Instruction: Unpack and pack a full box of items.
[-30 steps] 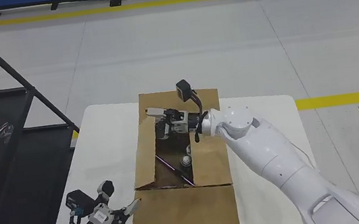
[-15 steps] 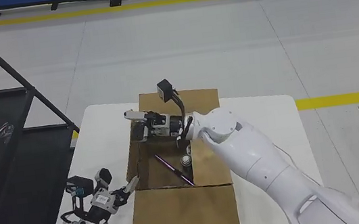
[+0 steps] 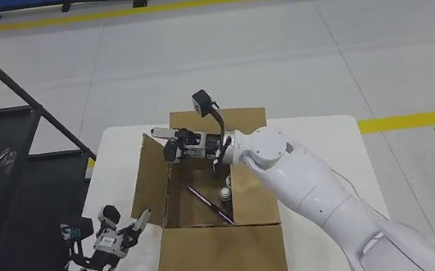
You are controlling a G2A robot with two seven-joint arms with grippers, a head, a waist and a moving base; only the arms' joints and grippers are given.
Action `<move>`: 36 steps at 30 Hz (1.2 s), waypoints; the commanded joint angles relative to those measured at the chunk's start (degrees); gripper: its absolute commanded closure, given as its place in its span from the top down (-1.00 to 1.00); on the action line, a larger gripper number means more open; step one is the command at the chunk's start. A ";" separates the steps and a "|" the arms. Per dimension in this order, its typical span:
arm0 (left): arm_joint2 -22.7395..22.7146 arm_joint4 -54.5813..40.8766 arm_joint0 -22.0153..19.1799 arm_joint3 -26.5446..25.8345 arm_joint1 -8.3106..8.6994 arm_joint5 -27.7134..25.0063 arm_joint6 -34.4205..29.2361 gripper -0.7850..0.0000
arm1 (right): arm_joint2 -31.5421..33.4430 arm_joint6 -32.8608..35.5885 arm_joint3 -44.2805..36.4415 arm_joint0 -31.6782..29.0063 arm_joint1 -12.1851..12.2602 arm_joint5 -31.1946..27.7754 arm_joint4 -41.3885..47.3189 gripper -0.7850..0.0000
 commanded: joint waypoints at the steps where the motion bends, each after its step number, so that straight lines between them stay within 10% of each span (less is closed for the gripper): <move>1: -0.56 -0.57 0.22 0.11 -0.02 0.06 0.25 1.00 | 0.00 0.00 0.00 0.00 0.00 0.00 0.00 1.00; 36: -1.68 -0.78 -3.17 6.22 -0.61 5.55 -2.07 1.00 | 0.00 0.00 0.00 0.00 0.00 0.00 0.00 1.00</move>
